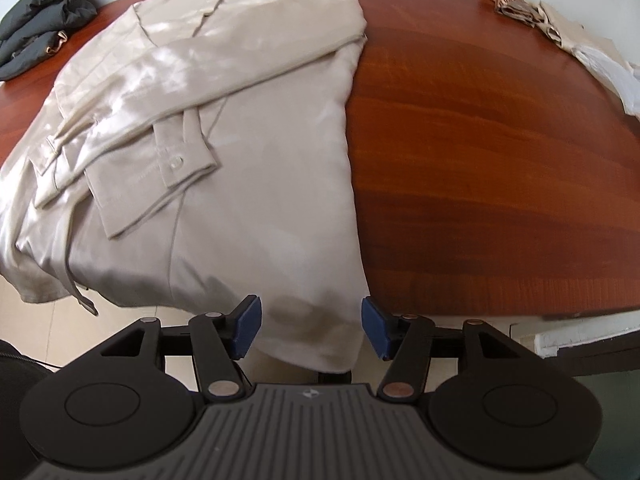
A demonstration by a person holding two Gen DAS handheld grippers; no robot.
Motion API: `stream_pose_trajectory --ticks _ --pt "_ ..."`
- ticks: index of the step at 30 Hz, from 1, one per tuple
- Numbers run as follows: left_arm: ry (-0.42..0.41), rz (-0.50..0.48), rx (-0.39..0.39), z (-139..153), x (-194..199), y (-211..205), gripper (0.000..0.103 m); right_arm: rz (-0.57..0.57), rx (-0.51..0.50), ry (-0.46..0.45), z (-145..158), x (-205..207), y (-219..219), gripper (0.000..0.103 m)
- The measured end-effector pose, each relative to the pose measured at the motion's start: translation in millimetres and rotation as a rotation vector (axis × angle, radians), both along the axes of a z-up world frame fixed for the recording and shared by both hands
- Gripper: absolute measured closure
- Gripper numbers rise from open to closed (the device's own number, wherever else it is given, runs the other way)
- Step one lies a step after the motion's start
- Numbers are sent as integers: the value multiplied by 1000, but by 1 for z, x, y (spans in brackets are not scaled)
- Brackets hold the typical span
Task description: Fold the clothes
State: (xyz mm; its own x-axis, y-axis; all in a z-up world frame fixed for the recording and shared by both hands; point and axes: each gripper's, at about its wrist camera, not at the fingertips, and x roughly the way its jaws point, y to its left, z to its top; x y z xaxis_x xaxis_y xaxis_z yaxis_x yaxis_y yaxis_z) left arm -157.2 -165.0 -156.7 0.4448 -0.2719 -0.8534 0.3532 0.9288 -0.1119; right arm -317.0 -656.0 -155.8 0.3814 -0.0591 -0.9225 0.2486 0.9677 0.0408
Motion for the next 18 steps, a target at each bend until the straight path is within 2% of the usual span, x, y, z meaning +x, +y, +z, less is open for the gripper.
stream_pose_trajectory --ticks 8,18 --pt "28 -25 5 -14 2 0 43 -57 7 39 -18 -17 -16 41" --pt "38 -44 -10 -23 3 -2 43 -84 118 -10 -31 -22 -35 41"
